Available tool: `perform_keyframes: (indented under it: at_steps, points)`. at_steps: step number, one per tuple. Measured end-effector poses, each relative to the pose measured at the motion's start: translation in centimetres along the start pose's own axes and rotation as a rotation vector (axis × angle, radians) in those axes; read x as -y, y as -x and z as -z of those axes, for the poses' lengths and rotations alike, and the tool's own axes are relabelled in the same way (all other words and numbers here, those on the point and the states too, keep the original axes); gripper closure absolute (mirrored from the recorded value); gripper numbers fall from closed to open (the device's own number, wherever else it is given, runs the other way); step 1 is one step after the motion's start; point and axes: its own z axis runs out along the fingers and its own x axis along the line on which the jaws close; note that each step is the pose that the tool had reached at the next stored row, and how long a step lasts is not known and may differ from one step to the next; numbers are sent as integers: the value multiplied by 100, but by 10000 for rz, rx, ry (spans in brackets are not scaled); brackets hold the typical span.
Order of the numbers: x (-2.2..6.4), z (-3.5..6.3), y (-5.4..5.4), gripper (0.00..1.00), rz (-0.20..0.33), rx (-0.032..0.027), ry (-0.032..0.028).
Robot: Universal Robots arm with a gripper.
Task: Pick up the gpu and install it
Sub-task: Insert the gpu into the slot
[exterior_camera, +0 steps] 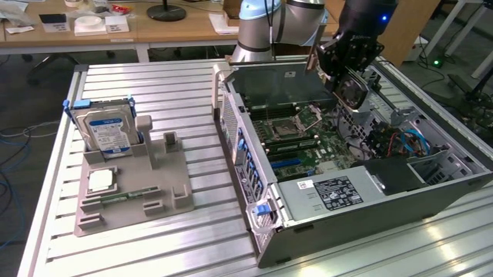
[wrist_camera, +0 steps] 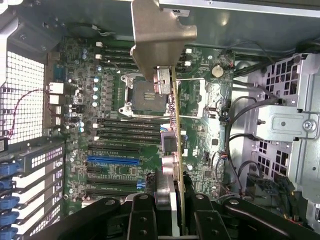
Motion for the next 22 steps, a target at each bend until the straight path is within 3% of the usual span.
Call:
perform_keyframes:
  at_steps: [22]
  points:
    - [0, 0, 0, 70, 822, -4, 30]
